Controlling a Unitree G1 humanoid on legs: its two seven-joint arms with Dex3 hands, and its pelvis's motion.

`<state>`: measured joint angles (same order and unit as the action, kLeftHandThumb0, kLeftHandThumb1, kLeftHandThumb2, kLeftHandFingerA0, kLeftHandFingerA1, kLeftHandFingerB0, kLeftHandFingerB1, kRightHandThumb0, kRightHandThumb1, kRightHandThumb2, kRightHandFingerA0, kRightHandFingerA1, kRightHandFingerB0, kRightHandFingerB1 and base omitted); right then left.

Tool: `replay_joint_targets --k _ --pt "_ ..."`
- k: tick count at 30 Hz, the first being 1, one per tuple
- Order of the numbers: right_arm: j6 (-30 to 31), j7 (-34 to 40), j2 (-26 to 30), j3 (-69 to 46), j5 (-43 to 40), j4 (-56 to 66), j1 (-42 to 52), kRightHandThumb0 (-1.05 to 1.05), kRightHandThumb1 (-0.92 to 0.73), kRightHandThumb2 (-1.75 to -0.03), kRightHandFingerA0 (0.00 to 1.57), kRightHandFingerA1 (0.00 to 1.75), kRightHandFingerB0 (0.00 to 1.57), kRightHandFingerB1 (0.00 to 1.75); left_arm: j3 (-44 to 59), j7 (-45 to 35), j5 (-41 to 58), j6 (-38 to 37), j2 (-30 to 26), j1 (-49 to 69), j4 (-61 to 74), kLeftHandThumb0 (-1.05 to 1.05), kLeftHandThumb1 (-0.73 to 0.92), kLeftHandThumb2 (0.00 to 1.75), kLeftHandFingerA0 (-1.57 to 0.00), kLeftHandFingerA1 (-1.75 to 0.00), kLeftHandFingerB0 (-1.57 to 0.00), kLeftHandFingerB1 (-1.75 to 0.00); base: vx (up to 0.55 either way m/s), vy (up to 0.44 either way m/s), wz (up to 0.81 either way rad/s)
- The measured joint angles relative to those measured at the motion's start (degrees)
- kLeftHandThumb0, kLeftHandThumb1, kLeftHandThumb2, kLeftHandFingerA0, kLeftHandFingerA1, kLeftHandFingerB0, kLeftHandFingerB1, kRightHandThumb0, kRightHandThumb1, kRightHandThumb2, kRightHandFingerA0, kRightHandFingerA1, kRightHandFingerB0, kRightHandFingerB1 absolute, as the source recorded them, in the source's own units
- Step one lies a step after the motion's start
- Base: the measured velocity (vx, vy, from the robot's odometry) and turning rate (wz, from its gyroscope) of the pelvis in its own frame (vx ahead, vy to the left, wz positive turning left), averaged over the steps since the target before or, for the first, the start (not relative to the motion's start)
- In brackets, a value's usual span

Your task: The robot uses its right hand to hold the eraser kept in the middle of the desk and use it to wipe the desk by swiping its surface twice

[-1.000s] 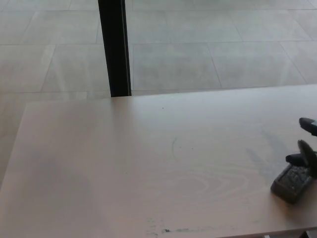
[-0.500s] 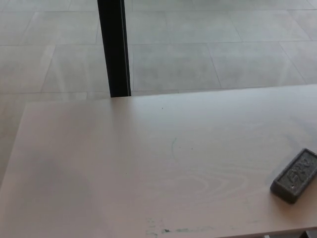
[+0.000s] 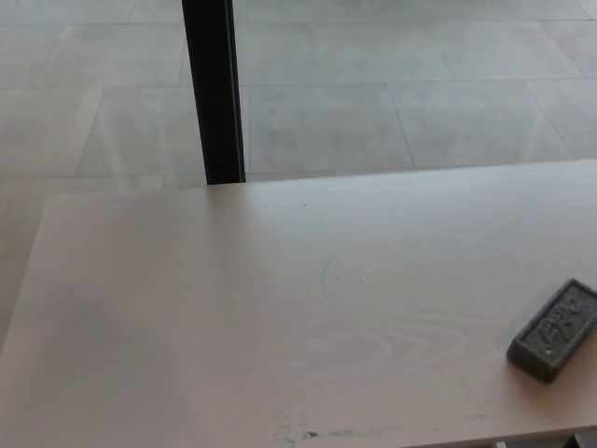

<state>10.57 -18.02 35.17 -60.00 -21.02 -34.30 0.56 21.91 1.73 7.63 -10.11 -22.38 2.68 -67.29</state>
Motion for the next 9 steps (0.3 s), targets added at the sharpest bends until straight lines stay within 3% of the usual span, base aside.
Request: replay_joint_targets --k 2,3,4,5,7,8,9 --pt "-1.32 0.82 -0.55 -2.57 -0.5 -3.86 1.91 -0.79 -0.74 -0.63 1.11 0.8 0.76 0.79 0.4 -0.02 0.1 0.0 0.0 0.02 0.11 -0.5 0.63 1.03 -0.68 -0.76 -0.46 -0.64 0.0 0.0 0.0" --pt "-1.95 1.23 -0.83 -3.57 -0.75 -5.86 2.57 -0.7 -0.56 -1.06 0.98 0.87 0.69 0.81 0.61 -0.04 0.15 0.0 0.0 0.01 0.11 -0.5 0.63 1.03 -0.7 -0.77 -0.47 -0.65 0.0 0.0 0.0" --pt "-2.64 1.61 -1.13 -4.43 -0.96 -7.99 3.23 -0.7 -0.56 -1.06 0.98 0.87 0.69 0.81 0.84 -0.07 0.23 0.0 0.0 -0.03 0.15 -0.5 0.63 1.03 -0.7 -0.77 -0.47 -0.65 0.0 0.0 0.0" --pt "-3.28 2.0 -1.38 -5.24 -1.19 -10.06 3.78 -0.77 -0.71 -0.62 0.99 0.83 0.58 0.78 1.12 -0.11 0.3 0.0 0.0 -0.06 0.18 -0.51 0.63 1.03 -0.73 -0.79 -0.52 -0.67 0.0 0.0 0.0" --pt "-4.7 2.91 -1.57 -6.2 -1.52 -14.25 4.63 -0.73 -0.66 -0.6 0.88 0.86 0.38 0.81 1.42 -0.11 0.36 0.0 0.0 -0.06 0.17 -0.5 0.6 1.01 -0.75 -0.79 -0.57 -0.71 0.0 0.0 0.0" --pt "-5.21 3.26 -1.58 -6.19 -1.54 -15.75 4.9 -0.56 -0.56 -0.58 0.84 0.99 0.37 0.77 1.43 -0.13 0.36 0.0 0.0 -0.06 0.16 -0.5 0.56 0.97 -0.75 -0.78 -0.53 -0.67 0.0 0.0 0.0" --pt "-5.9 3.71 -1.7 -5.97 -1.49 -17.36 5.3 -0.56 -0.56 -0.58 0.84 0.99 0.37 0.77 1.41 -0.13 0.34 0.0 -0.01 -0.04 0.17 -0.5 0.56 0.97 -0.75 -0.78 -0.53 -0.67 0.0 0.0 0.0"
